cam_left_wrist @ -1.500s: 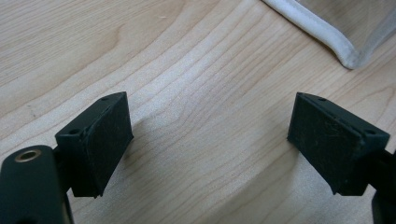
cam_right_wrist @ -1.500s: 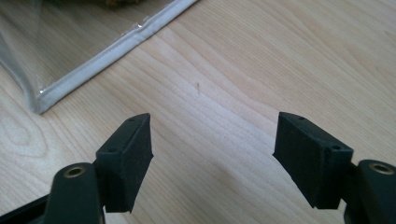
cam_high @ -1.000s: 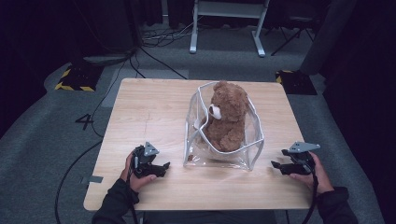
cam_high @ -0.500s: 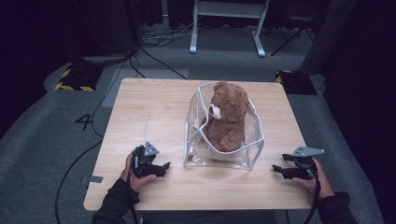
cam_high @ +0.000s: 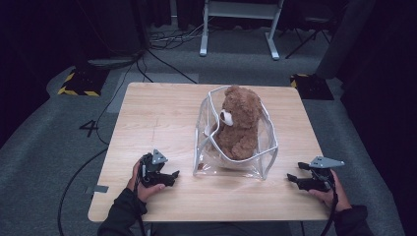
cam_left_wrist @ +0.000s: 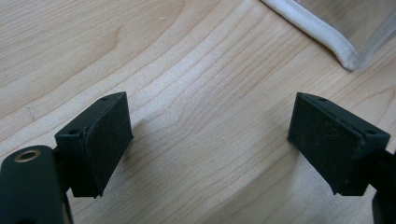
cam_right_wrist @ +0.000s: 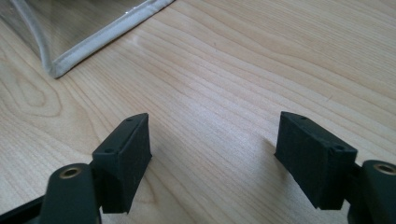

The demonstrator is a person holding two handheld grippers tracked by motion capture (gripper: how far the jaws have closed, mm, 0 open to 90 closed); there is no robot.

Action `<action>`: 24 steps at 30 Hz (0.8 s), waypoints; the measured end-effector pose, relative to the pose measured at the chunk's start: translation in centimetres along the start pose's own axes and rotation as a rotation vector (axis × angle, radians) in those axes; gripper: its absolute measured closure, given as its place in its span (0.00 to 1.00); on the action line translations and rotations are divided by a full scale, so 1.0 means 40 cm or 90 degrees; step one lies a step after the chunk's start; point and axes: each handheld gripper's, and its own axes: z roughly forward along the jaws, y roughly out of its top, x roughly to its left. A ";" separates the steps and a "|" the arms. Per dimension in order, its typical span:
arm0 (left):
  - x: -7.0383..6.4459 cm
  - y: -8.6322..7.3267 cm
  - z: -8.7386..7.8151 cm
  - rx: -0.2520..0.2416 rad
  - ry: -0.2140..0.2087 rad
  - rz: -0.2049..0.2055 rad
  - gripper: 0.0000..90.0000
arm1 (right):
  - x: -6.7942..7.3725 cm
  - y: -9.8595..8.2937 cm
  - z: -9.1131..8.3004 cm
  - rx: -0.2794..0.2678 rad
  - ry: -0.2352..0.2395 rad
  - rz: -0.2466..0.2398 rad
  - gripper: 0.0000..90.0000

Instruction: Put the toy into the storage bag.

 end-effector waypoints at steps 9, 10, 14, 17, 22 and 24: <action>0.000 0.000 0.000 0.000 0.000 0.000 0.15 | 0.000 0.000 0.000 0.000 -0.002 0.001 0.28; 0.000 0.000 0.000 0.000 0.000 0.000 0.15 | 0.000 0.000 0.000 0.000 -0.002 0.001 0.28; 0.000 0.000 0.000 0.000 0.000 0.001 0.15 | -0.001 0.000 0.000 0.000 -0.002 0.001 0.28; 0.000 0.001 0.001 0.000 0.000 0.001 0.15 | 0.000 0.000 0.000 0.000 -0.002 0.001 0.28; 0.001 0.002 0.002 0.000 0.000 0.002 0.15 | -0.001 0.000 0.000 0.000 -0.002 0.001 0.28; 0.001 0.002 0.002 0.000 0.000 0.003 0.15 | 0.000 0.000 0.000 0.000 -0.002 0.001 0.28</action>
